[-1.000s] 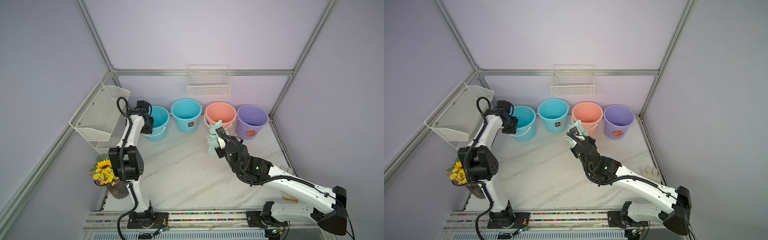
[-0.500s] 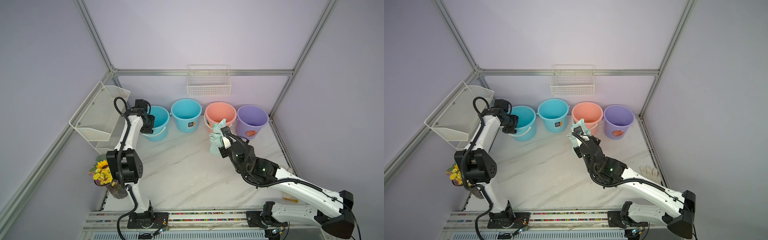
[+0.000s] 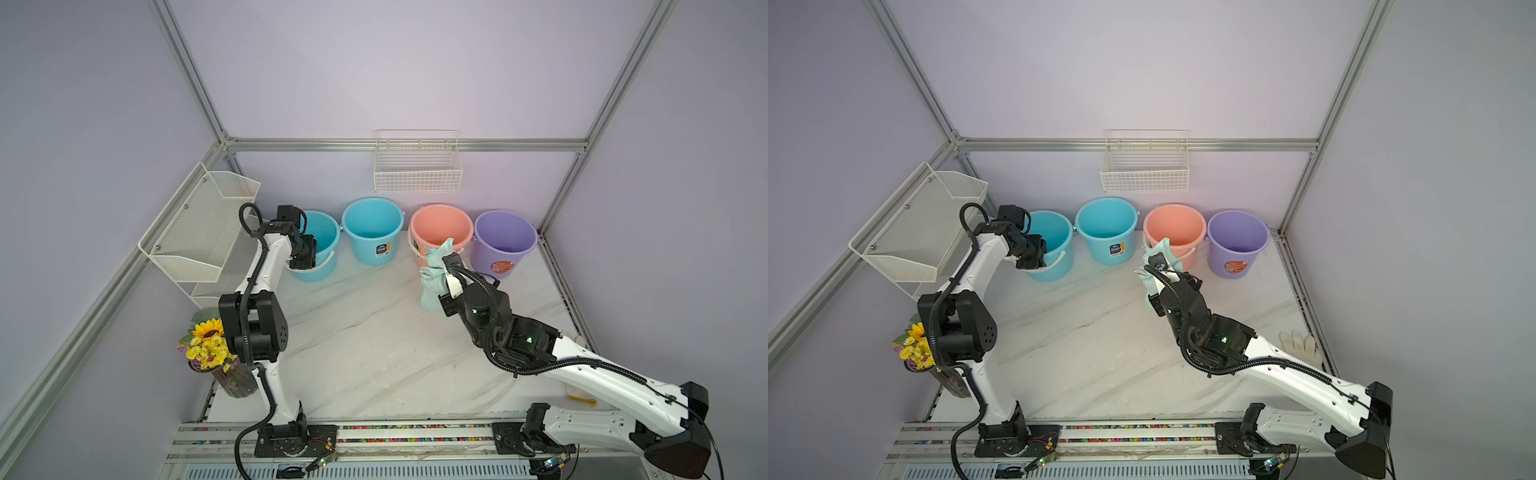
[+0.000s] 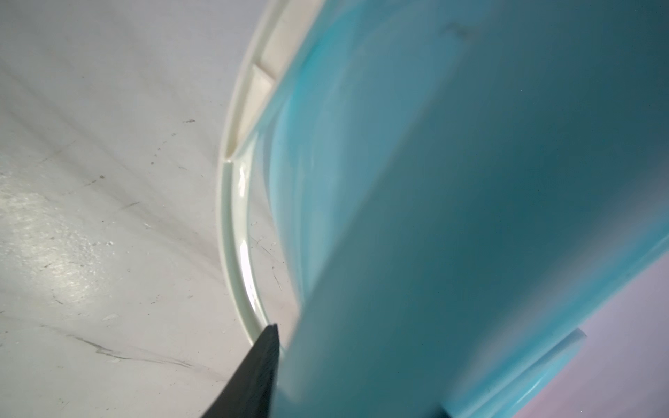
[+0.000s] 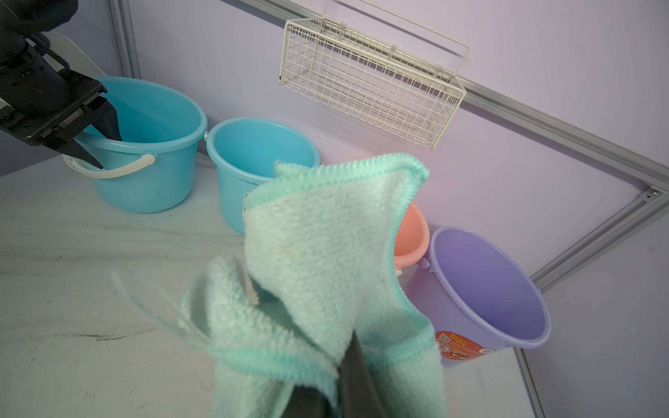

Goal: Wipe the inside of the bucket with a cloth
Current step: Place the bucket at the corner of the board.

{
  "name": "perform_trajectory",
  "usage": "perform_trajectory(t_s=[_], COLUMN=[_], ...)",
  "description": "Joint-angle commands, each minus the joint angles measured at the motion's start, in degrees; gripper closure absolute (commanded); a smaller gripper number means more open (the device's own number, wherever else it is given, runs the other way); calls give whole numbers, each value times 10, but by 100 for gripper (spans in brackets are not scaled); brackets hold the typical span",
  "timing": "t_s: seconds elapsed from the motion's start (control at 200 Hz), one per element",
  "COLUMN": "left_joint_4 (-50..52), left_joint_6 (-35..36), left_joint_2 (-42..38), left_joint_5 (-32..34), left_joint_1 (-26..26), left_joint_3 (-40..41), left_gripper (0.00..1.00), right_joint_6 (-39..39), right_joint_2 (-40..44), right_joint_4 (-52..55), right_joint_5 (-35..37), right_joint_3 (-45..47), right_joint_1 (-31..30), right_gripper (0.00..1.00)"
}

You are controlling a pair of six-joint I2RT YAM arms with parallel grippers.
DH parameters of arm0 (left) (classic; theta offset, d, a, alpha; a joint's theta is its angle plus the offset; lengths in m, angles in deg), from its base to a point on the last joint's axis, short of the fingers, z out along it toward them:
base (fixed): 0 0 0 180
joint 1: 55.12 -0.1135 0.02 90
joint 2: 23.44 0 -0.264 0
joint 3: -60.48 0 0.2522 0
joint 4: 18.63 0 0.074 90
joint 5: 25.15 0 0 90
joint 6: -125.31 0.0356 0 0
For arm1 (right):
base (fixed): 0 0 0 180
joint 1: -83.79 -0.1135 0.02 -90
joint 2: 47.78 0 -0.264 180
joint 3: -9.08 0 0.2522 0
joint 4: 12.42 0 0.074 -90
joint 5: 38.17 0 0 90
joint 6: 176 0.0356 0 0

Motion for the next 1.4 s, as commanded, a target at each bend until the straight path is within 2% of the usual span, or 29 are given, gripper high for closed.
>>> perform_trajectory(t_s=[0.0,0.33,0.54,0.725,0.9,0.935,0.975,1.025,1.165,1.395], left_joint_4=[-15,-65,-150,-142,-142,-141,-141,-141,-141,-141], left_joint_6=[-14,-10,12,25,25,23,22,19,10,0], left_joint_2=[-2,-61,-103,-76,-35,-25,-13,2,45,115], left_joint_5=[-20,-32,-31,-36,-10,-7,-2,2,7,16], left_joint_1=[1,11,36,69,105,112,120,127,144,159], left_joint_3=[-17,-13,15,-21,-51,-58,-66,-76,-110,-164], left_gripper=[56,42,34,30,24,22,11,7,10,21], right_joint_6=[16,15,15,17,19,19,19,19,19,10], right_joint_2=[4,6,7,10,14,15,16,19,23,31], right_joint_4=[6,6,6,5,8,8,9,9,12,15], right_joint_5=[14,13,13,10,10,11,13,15,17,26], right_joint_3=[-19,-22,-22,-21,-21,-21,-20,-19,-15,-12], right_joint_1=[0,0,0,0,0,0,0,0,0,0], right_gripper=[100,100,100,100,100,100,100,100,100,100])
